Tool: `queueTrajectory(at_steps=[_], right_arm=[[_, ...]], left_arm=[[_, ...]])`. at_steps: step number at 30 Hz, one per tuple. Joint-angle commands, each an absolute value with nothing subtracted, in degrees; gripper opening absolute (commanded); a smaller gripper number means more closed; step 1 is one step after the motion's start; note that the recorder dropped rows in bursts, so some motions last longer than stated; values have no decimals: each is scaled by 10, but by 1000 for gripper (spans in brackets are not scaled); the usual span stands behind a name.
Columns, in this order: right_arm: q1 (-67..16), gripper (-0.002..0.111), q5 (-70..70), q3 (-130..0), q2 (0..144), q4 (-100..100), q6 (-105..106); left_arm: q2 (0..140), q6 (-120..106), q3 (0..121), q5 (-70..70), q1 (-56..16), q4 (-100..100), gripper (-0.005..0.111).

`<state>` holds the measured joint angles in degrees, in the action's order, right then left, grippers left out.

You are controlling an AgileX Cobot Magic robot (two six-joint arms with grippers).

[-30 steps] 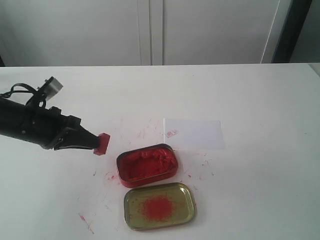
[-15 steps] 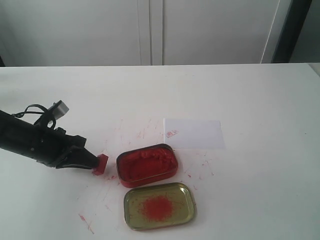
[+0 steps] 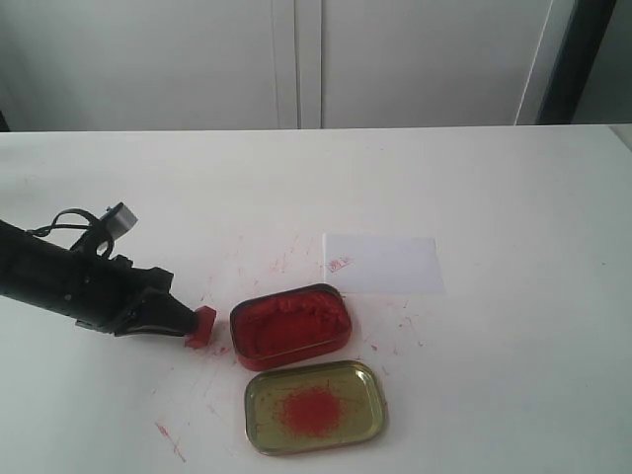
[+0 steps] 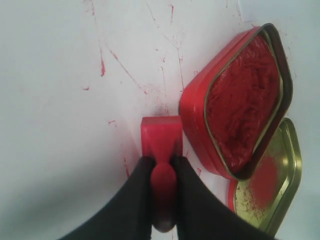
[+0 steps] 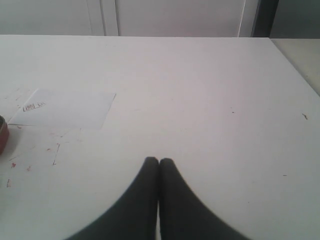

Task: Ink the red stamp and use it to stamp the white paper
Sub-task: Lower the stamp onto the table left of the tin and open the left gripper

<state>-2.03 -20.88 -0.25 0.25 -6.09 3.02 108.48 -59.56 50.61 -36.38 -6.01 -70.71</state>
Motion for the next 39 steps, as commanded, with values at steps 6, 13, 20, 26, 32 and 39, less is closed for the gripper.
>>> queueTrajectory(at_steps=[6,13,20,26,32,39], right_arm=[[-22,0,-201,0,0,-60,27],[-22,0,-201,0,0,-60,27],[-22,0,-201,0,0,-60,27],[-22,0,-201,0,0,-60,27],[-22,0,-201,0,0,-60,27],[-22,0,-201,0,0,-60,27]], left_arm=[[1087,-599,503,-354,-58,-715,20],[1087,-599,503,-350,-58,-715,47],[1087,-602,505,-341,-58,-706,60],[1086,-600,515,-324,-58,-663,65],[1078,-600,515,-288,-58,-657,65],[1048,-600,515,-235,-58,-658,65]])
